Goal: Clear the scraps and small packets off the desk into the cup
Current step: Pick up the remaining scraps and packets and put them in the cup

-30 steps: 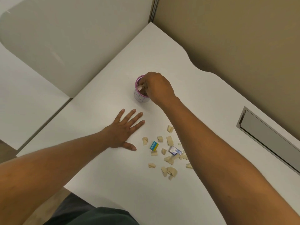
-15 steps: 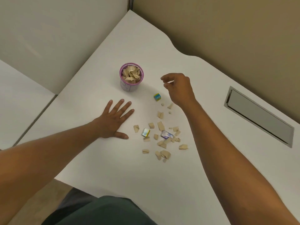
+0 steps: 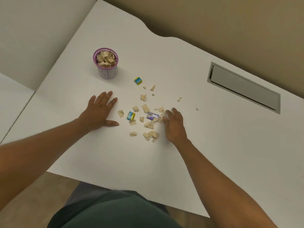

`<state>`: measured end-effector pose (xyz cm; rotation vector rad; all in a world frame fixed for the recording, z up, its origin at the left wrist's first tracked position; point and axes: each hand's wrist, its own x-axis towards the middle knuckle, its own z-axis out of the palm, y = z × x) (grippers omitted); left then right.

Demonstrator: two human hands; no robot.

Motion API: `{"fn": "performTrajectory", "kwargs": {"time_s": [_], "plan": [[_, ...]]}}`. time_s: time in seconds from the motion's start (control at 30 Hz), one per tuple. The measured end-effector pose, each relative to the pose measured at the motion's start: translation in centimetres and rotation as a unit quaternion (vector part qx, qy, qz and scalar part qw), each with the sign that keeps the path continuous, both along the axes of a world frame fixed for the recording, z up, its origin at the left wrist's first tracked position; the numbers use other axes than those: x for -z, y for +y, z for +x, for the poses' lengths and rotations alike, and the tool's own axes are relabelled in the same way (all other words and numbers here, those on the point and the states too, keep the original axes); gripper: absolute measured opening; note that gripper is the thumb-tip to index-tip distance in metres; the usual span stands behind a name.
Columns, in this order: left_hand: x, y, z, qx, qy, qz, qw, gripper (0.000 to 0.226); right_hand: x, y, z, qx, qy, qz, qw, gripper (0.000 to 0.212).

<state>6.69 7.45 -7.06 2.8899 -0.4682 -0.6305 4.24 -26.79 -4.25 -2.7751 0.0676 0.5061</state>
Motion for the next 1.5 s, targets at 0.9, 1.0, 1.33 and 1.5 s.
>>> {"fn": "performTrajectory", "kwargs": {"time_s": [0.9,1.0,1.33,1.5], "plan": [[-2.1,-6.1,-4.0,-0.079,-0.085,-0.031,0.993,0.074,-0.9,3.2,1.4,-0.101,-0.041,-0.121,0.987,0.058],[-1.6,-5.9,-5.1,-0.096,-0.072,-0.058,0.991,0.081,-0.4,1.2,0.5,-0.060,-0.003,-0.099,0.993,0.045],[-0.7,-10.2,-8.4,-0.054,-0.038,-0.162,0.985,0.094,0.0,2.6,-5.0,-0.054,-0.055,0.075,0.994,0.046],[-0.3,-11.2,-7.4,0.034,-0.056,-0.074,0.995,0.098,-0.3,2.9,-4.9,-0.082,0.010,-0.067,0.994,0.088]]}}
